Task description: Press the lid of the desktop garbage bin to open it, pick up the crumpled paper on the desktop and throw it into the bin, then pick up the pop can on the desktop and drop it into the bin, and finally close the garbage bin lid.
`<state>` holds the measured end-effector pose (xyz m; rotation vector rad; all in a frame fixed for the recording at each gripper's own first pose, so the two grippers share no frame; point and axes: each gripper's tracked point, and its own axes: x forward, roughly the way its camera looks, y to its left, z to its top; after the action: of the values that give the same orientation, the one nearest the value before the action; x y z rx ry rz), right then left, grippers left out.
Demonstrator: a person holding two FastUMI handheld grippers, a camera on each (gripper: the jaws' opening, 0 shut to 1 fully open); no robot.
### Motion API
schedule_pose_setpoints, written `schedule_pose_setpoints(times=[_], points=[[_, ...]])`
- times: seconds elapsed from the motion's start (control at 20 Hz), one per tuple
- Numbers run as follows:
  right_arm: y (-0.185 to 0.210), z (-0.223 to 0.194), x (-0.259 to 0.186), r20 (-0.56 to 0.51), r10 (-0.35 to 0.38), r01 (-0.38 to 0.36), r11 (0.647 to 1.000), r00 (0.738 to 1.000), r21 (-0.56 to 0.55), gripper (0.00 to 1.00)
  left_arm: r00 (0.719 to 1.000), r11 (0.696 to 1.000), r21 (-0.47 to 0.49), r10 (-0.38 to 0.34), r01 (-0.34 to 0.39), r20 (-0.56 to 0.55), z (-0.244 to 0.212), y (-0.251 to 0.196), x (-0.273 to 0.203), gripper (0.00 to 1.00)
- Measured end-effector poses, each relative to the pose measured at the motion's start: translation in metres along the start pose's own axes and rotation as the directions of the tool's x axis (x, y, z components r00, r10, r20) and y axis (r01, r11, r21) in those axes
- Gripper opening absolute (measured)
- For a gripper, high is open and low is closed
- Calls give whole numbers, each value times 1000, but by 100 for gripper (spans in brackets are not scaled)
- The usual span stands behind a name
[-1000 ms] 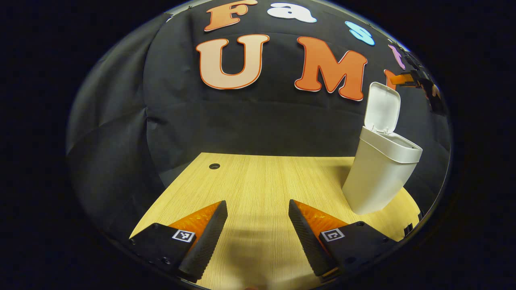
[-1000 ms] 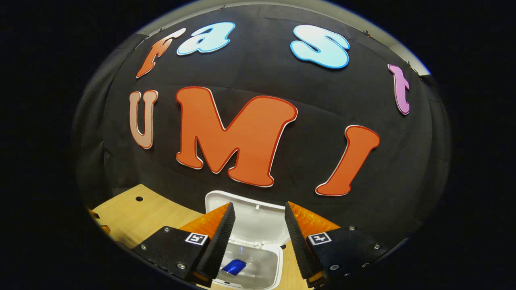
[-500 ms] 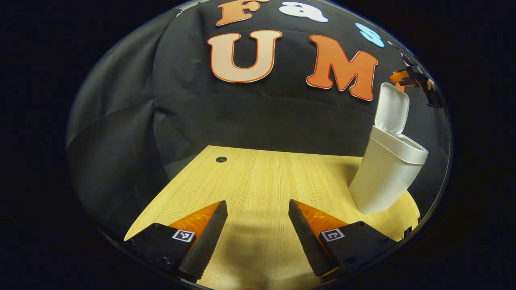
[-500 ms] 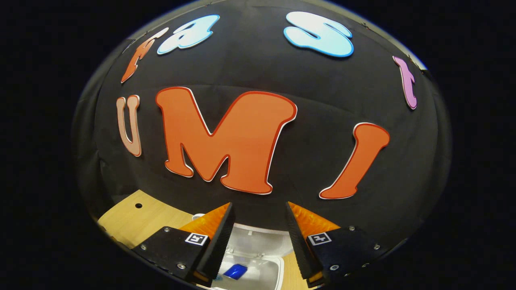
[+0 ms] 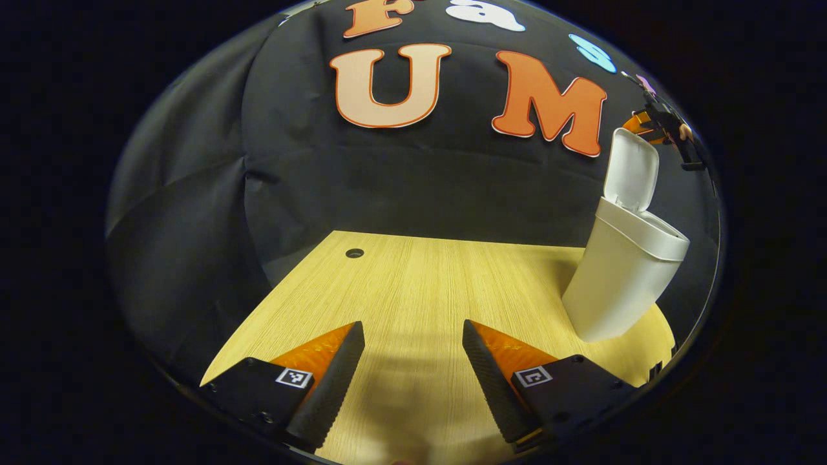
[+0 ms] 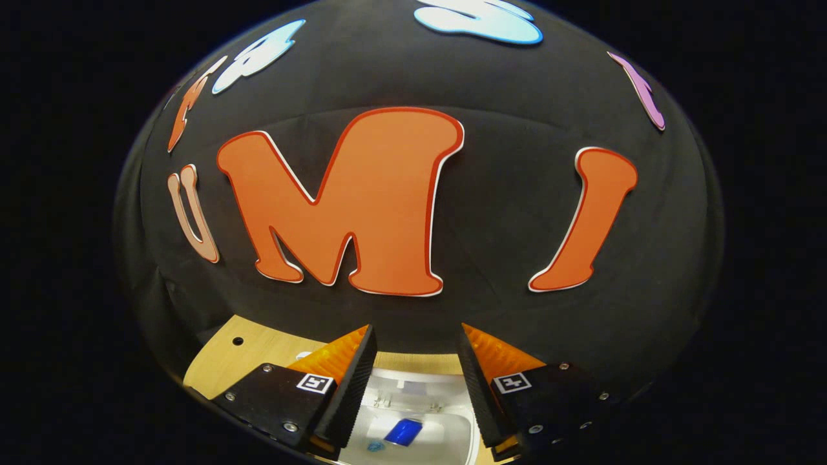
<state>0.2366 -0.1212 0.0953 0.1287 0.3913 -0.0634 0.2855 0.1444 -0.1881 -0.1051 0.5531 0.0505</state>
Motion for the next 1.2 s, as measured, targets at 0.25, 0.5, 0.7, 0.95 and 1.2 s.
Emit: schedule_pose_setpoints(times=[0.25, 0.5, 0.7, 0.95, 1.2], points=[[2, -14, -15, -36, 30, -29, 1000, 999, 8, 75, 1000, 1000, -7, -16, 16, -11, -1, -4, 2, 98], [7, -44, -40, -75, 42, -41, 999, 996, 15, 75, 998, 999, 7, -47, 48, -27, -5, -15, 0, 98], [11, -80, -55, -119, 41, -41, 999, 992, 1, 75, 997, 997, 26, -68, 69, -36, -10, -22, -3, 98], [14, -117, -70, -159, 42, -39, 999, 986, 26, 75, 993, 994, 39, -103, 105, -57, -17, -33, -8, 98], [17, -151, -79, -200, 54, -41, 997, 978, 68, 78, 990, 991, 53, -118, 122, -79, -22, -36, -9, 98]])
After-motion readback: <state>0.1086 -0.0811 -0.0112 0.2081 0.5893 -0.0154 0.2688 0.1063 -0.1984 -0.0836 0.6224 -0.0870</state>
